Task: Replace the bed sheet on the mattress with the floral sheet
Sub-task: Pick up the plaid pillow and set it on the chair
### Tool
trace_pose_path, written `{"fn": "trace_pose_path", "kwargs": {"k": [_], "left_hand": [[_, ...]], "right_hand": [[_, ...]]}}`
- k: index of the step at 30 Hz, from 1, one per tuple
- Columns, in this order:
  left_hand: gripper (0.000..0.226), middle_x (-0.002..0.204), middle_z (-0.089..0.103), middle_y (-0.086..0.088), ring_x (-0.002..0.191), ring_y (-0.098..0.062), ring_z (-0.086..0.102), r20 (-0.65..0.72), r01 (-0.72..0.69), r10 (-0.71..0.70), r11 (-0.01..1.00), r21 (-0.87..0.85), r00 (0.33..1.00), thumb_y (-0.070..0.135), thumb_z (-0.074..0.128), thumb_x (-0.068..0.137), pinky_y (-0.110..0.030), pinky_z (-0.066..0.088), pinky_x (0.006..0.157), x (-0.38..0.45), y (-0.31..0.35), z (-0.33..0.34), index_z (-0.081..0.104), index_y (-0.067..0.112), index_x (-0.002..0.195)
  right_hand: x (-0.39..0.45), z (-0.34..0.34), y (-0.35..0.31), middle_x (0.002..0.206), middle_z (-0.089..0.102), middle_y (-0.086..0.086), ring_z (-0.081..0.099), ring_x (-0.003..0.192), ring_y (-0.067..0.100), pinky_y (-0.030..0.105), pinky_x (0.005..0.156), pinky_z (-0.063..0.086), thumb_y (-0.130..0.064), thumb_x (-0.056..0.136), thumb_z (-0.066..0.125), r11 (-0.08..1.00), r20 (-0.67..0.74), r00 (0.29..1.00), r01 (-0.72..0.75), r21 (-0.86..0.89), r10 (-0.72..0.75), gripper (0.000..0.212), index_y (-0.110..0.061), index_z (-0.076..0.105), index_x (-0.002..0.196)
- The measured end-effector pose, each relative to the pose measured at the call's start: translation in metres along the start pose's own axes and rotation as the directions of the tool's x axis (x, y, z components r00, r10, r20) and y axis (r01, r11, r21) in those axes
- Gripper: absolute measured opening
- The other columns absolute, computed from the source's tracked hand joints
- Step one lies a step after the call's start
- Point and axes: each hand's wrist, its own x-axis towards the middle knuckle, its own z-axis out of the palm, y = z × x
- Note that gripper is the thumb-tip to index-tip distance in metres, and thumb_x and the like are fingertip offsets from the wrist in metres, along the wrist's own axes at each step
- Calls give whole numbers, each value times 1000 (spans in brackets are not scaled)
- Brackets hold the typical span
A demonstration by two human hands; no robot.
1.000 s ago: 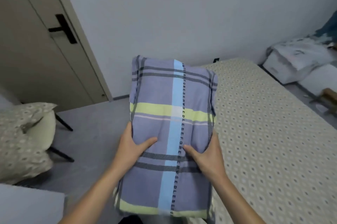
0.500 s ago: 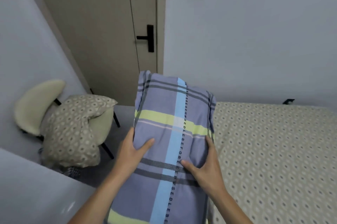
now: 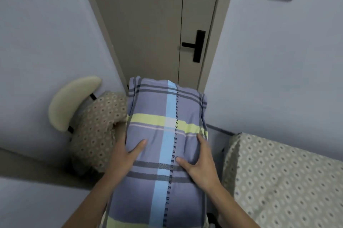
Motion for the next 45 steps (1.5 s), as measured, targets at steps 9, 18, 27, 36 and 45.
{"fn": "trace_pose_path", "kwargs": {"k": [9,18,27,36,45], "left_hand": [[97,143,56,12,129,-16,56,-244,148,-142,989,8,959,75,80,70,-51,49,110,83,3,-4,39,40,151],[106,139,55,9,129,-14,53,-474,241,-237,969,-55,848,77,83,60,-49,50,107,179,-35,-53,39,34,147],[95,130,63,15,119,-10,62,-555,320,-372,927,-193,744,82,82,59,-42,57,97,262,-48,-114,52,38,138],[113,141,58,-10,125,-36,59,-709,580,-659,689,-435,251,75,84,56,-47,55,96,260,-71,-139,40,17,142],[86,138,58,-17,121,-40,59,-526,483,-817,371,-793,-235,62,87,69,-48,52,93,329,-103,-101,39,15,123]], "right_hand": [[173,5,-49,158,27,-14,35,142,13,38,115,36,-56,74,86,988,339,933,147,-55,-120,118,-33,11,162],[324,114,-108,169,8,-7,27,152,24,46,119,37,-65,72,83,914,553,801,373,-159,-231,123,-41,1,161],[435,207,-188,160,15,-7,31,147,24,43,116,38,-57,75,85,809,725,641,550,-205,-253,117,-32,12,163],[472,368,-253,167,8,-1,19,154,29,53,122,31,-64,72,83,544,932,227,838,-39,-284,115,-39,12,160],[513,524,-281,139,30,-1,48,125,28,47,98,51,-38,74,87,322,957,-263,902,288,-120,87,-34,38,145]]}}
